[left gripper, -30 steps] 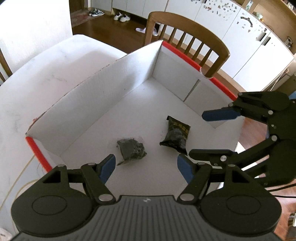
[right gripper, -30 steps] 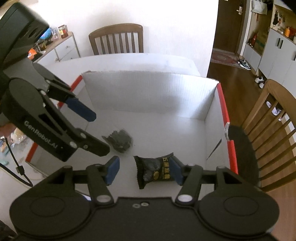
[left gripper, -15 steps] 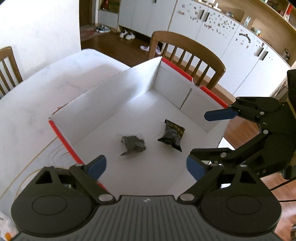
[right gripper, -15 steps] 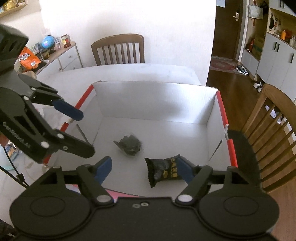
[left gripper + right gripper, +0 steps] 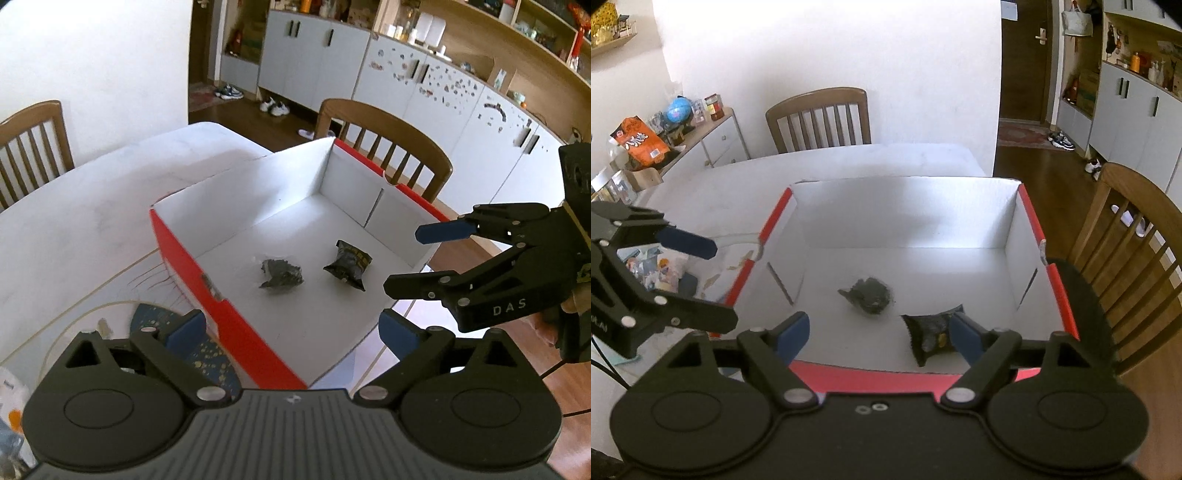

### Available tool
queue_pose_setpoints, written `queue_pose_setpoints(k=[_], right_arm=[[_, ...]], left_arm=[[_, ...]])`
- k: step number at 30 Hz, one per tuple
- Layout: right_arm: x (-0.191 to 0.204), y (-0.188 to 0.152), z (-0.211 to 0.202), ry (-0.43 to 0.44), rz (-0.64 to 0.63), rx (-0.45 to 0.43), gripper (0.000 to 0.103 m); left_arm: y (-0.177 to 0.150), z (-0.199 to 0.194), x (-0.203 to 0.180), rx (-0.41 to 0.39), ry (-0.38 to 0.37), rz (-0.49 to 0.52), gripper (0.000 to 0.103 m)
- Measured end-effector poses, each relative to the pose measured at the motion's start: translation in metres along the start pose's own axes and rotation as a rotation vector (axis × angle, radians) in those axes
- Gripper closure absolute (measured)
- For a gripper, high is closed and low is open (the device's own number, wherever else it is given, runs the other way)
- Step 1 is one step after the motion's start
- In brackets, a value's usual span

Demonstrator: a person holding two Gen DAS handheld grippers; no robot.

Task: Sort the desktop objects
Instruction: 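Withdraw both open tools from the shoebox back toward the table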

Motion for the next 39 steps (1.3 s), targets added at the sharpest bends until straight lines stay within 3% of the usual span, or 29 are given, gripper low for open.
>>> queue_pose_setpoints(k=[16,39], right_arm=[[0.066,0.001,-0.006,0.027,0.0,-0.036,0.019],[0.18,-0.01,-0.001,0.072,-0.037,-0.058,0.019]], left_arm=[[-0.049,-0.055,0.036,-0.125,0.067,-0.037,0.003],[-0.139,-0.119,0.092,-0.209,0.134,-0.07,0.003]])
Point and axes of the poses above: each gripper's, at about its wrist camera, not at the fingertips, and z roughly the way its jaws point, x to its left, y to its top, the point moved 10 cm from there along z, roughly the way its jaws point, and after that the axes turned 9 degrees about x, right-handed, at the moved point
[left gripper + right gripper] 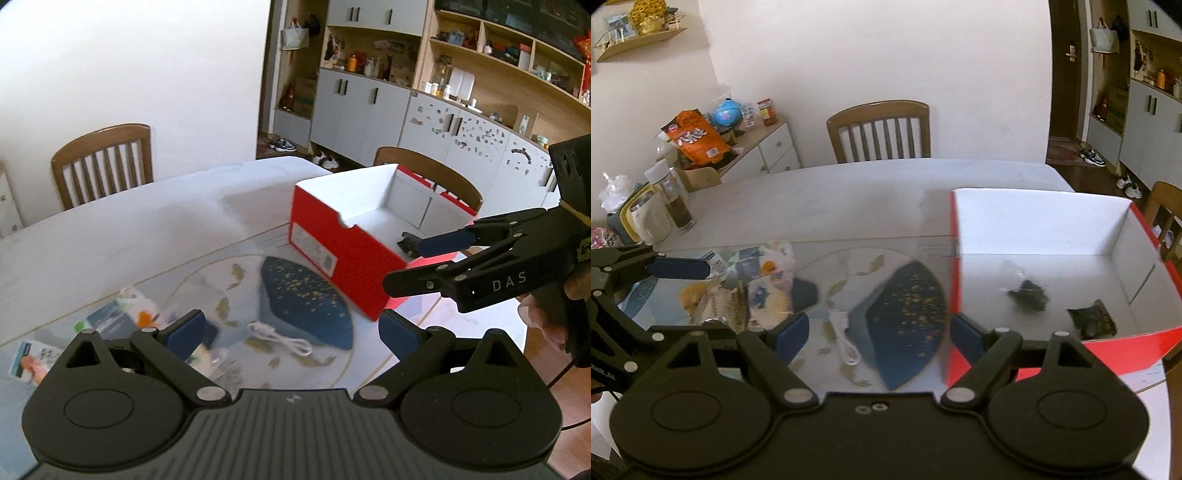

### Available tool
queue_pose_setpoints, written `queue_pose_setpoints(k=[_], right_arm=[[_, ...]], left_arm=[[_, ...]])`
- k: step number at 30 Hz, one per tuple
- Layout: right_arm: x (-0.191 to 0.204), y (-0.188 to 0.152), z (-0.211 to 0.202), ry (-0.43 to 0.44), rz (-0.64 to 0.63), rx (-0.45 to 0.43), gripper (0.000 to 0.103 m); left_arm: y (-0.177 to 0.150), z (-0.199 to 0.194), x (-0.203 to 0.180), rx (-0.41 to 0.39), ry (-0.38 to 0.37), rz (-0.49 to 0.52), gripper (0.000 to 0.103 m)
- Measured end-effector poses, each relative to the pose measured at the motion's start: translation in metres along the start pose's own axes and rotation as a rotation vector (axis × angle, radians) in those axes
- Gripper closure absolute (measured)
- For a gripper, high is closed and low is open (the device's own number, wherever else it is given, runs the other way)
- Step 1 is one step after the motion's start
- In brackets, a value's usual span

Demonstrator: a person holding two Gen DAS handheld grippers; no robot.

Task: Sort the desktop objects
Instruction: 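Withdraw both open tools from the shoebox back toward the table, then grasp the mint-green stick with the left tool while the right tool grasps the white cable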

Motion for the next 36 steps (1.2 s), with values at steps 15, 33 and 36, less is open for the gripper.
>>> queue_pose_setpoints(k=[15,33,36], right_arm=[[0.053,-0.003,0.018,0.018,-0.039,0.011,0.019],[0.071,-0.009,0.038,0.009,-0.047,0.03,0.019],[0.073,-0.01,0.044,0.009,-0.051,0.038,0.019]], left_arm=[[-0.039,-0.031,0.045,-0.062,0.056,-0.034,0.003],[-0.096,-0.03,0.087,-0.012,0.104,-0.087,0.003],[-0.105,-0.025,0.089,0.007,0.097,-0.092,0.003]])
Point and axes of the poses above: each gripper's, at about its wrist camera, not at the fingertips, and z roughly the way its jaws point, x to its left, y to its top, the point moved 10 cm from there along z, roughly the way its jaws point, and after that the axes turned 9 degrees about x, right-handed, at the moved point
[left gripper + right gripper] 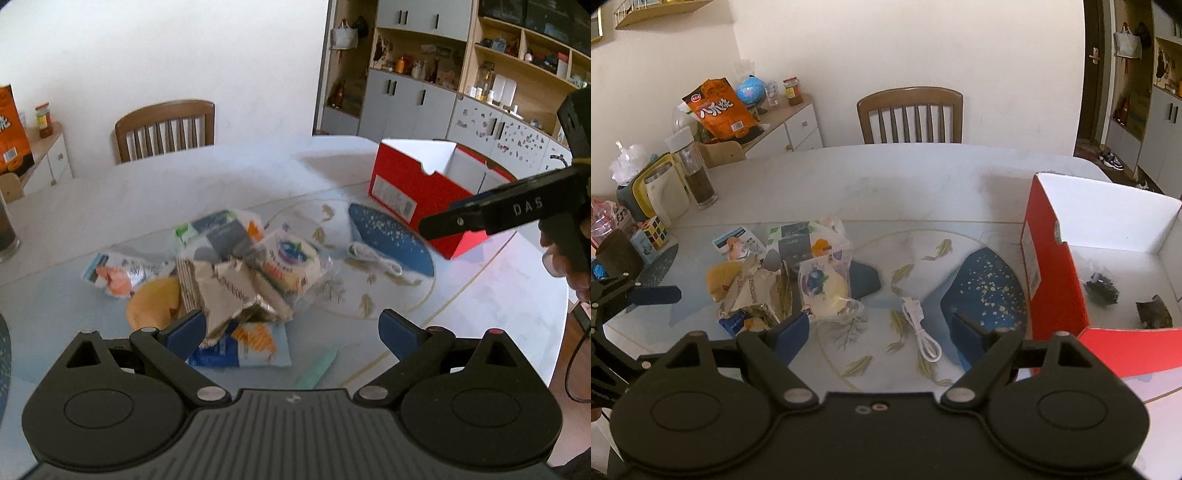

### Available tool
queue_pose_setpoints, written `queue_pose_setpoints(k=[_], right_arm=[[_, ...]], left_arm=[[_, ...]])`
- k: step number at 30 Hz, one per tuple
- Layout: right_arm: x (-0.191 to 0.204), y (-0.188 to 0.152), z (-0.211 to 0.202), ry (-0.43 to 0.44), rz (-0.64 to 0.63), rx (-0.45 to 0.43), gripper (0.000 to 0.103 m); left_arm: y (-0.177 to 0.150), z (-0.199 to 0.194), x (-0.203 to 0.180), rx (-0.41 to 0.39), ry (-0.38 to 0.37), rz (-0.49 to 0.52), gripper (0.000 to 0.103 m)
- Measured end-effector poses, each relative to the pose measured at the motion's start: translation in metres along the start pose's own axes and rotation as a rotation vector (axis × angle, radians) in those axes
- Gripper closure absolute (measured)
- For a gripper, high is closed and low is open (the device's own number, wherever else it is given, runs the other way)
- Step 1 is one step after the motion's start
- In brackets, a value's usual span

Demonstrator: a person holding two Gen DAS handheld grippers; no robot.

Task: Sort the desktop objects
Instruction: 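Grasp the mint-green stick with the left tool while the right tool grasps the white cable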

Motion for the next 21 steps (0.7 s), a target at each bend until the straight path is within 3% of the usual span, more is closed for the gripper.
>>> queue_pose_setpoints(k=[21], right_arm=[[-0.012,-0.007,0.058,-0.036,-0.024,0.042,0.019]], left_arm=[[-0.038,0.042,-0.008,0.086,-0.035,0.032,0.004]])
Point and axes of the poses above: each gripper's, at about its wrist camera, not at the fingertips, and z roughly the way its jaws point, x to its left, y to its top, the point moved 10 cm from there along z, roughly the way its jaws point, and after that the axes turned 9 degrees about x, right-handed, at the moved point
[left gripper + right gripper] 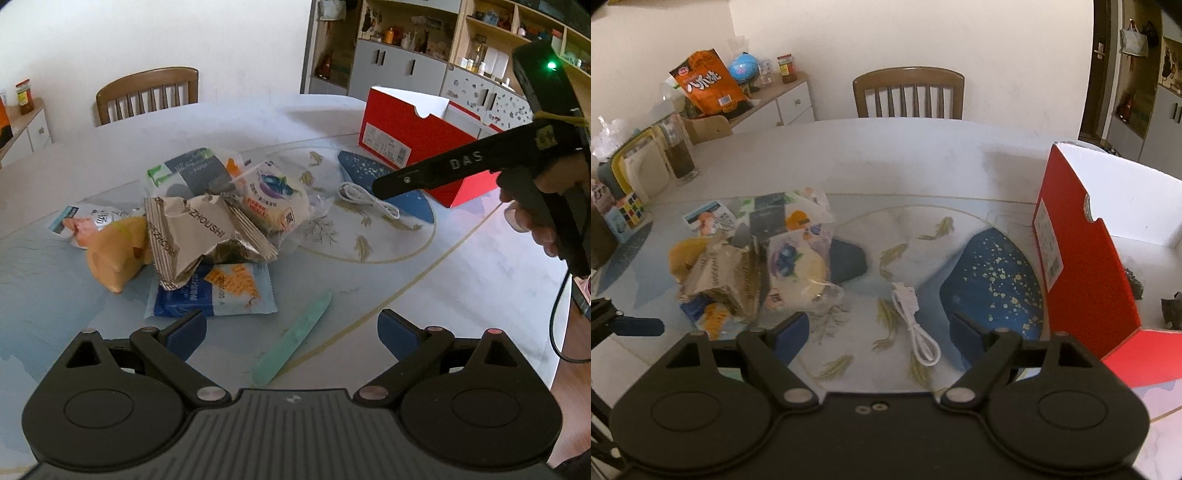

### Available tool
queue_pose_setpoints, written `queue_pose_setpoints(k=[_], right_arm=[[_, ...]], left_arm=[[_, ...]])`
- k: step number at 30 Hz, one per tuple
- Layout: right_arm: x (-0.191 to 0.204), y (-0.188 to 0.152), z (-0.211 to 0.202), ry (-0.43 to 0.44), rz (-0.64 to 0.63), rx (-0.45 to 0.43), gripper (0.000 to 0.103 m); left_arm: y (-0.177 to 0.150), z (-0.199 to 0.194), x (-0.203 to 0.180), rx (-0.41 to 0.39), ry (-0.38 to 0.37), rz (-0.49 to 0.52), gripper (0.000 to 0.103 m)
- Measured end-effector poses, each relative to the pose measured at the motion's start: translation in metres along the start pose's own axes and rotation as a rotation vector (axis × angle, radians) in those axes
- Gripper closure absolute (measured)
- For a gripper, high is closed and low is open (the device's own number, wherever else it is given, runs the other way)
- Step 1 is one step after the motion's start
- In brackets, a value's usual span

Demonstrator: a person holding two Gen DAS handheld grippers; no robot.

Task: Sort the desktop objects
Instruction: 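Grasp the mint-green stick with the left tool while the right tool grasps the white cable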

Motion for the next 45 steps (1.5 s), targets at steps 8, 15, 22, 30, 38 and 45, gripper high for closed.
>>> queue_pose_setpoints(k=[8,15,22,30,38,45], right_arm=[[-0.006,0.0,0.021,-0.02,-0.015,0.008,0.021],[-0.006,-0.002,0.031,-0.028,-0.03,0.012,0.024],[-0.01,0.0,0.038,-0.041,-0.027,0.02,0.031],[-0.013,-0.001,0.047,-0.04,-0.015,0.038,0.047],[-0.013,0.0,0.052,-0.053,-0.022,0.034,0.064],[-0.017,0.0,0.049,-0.069,-0.017,0.028,0.093]], left_arm=[[-0.004,0.017,-0.002,0.023,-0.001,0.028,0.011],[-0.008,0.024,-0.003,0.034,0.007,0.054,0.033],[-0.009,0.024,-0.01,0.017,0.038,0.114,0.061],[-0.007,0.025,-0.015,0.005,0.024,0.147,0.08],[-0.002,0.028,-0.013,0.0,0.002,0.13,0.091],[0.001,0.03,-0.012,-0.002,-0.017,0.105,0.093]])
Point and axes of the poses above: each gripper's, at about its wrist camera, not at the fingertips, and z roughly the way its jaws point, x to its left, y to its top, the point moved 10 cm from there along z, roughly the way its jaws point, and after that the axes turned 9 degrees about x, right-handed, at the moved point
